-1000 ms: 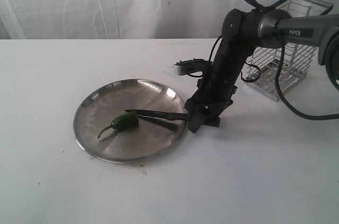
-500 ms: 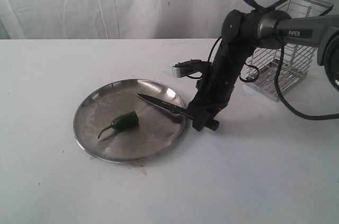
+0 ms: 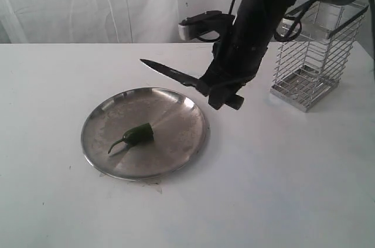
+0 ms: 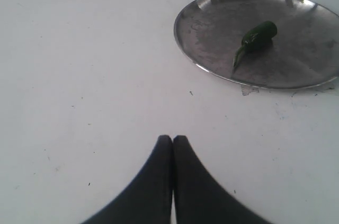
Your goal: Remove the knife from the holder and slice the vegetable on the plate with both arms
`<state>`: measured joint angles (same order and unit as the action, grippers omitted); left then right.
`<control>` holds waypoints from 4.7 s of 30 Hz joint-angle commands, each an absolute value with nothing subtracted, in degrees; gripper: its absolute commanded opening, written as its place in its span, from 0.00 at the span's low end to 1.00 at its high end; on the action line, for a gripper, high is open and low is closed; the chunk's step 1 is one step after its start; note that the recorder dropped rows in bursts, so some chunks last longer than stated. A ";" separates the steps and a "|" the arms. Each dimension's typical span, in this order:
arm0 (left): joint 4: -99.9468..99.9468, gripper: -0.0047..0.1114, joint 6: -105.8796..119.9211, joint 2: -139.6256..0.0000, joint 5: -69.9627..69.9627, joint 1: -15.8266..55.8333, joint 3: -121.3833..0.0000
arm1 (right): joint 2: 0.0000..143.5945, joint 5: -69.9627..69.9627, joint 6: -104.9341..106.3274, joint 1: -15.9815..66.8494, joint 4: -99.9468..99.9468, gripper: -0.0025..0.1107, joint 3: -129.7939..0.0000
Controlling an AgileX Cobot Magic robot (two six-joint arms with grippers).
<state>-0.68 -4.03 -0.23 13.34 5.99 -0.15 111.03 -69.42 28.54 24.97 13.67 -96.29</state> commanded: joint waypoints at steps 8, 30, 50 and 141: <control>-1.02 0.04 -4.00 0.00 13.34 5.79 0.00 | 91.77 -55.01 -11.06 40.33 -16.96 0.02 -71.90; -1.02 0.04 -4.00 0.00 13.34 5.79 0.00 | 77.48 -62.59 -2.10 44.23 -10.03 0.02 -61.33; -1.02 0.04 -4.00 0.00 13.34 5.79 0.00 | 77.48 -55.52 -2.10 44.23 -10.26 0.02 -59.19; 99.95 0.04 -97.53 -56.08 -16.30 5.90 -28.49 | 81.99 -38.42 4.26 44.23 5.12 0.02 -51.90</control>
